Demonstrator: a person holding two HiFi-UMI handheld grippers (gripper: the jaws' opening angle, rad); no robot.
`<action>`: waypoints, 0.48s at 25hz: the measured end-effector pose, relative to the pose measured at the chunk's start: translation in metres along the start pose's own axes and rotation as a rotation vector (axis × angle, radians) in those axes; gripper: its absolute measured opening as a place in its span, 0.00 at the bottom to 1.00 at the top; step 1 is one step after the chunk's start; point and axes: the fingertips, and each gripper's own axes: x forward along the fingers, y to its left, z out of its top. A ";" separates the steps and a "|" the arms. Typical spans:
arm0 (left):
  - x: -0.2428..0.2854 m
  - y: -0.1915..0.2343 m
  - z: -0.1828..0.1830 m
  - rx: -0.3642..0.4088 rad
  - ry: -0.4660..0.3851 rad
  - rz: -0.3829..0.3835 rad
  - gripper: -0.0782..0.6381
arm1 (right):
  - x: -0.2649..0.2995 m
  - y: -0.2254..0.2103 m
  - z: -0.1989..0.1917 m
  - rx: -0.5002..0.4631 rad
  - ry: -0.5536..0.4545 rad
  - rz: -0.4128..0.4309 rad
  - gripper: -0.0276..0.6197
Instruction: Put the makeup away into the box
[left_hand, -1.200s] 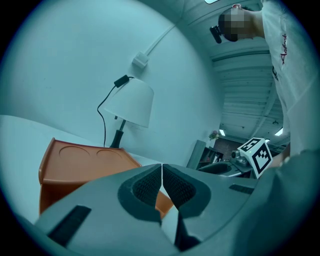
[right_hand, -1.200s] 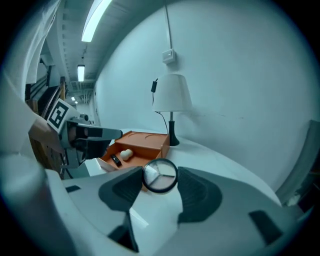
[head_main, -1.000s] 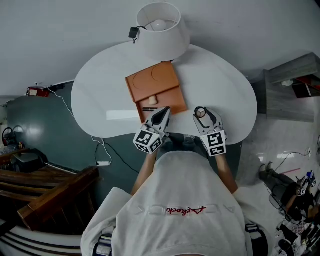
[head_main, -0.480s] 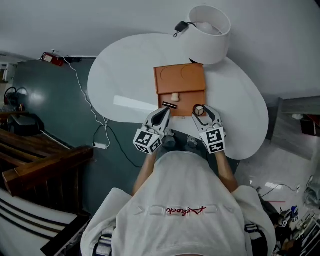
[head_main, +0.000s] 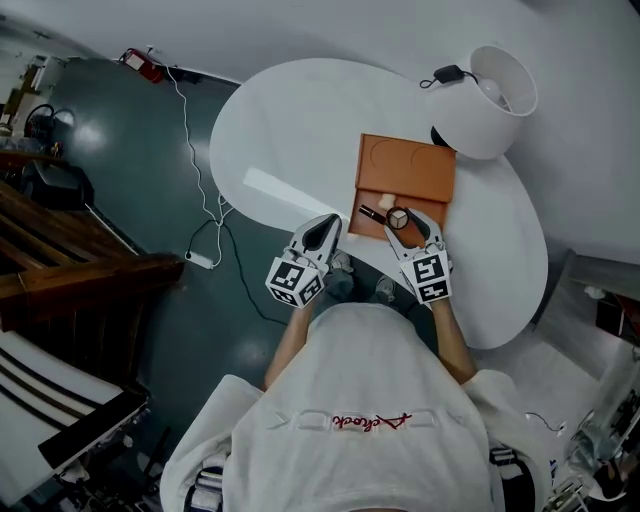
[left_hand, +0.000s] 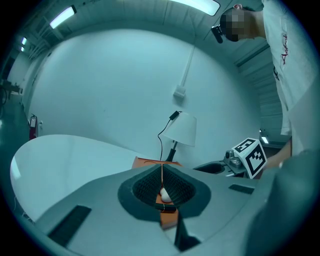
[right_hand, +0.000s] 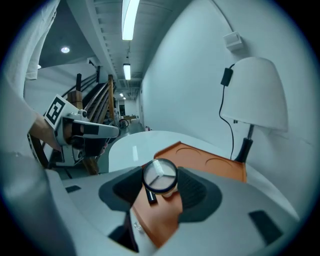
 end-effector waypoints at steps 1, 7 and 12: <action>0.000 0.000 0.000 -0.002 0.001 -0.002 0.13 | 0.001 0.000 -0.001 -0.002 0.007 0.002 0.40; 0.006 -0.003 -0.002 -0.005 0.017 -0.029 0.13 | 0.007 -0.005 -0.022 -0.066 0.100 0.053 0.40; 0.011 -0.006 -0.005 -0.006 0.025 -0.050 0.13 | 0.019 -0.012 -0.047 -0.216 0.241 0.159 0.40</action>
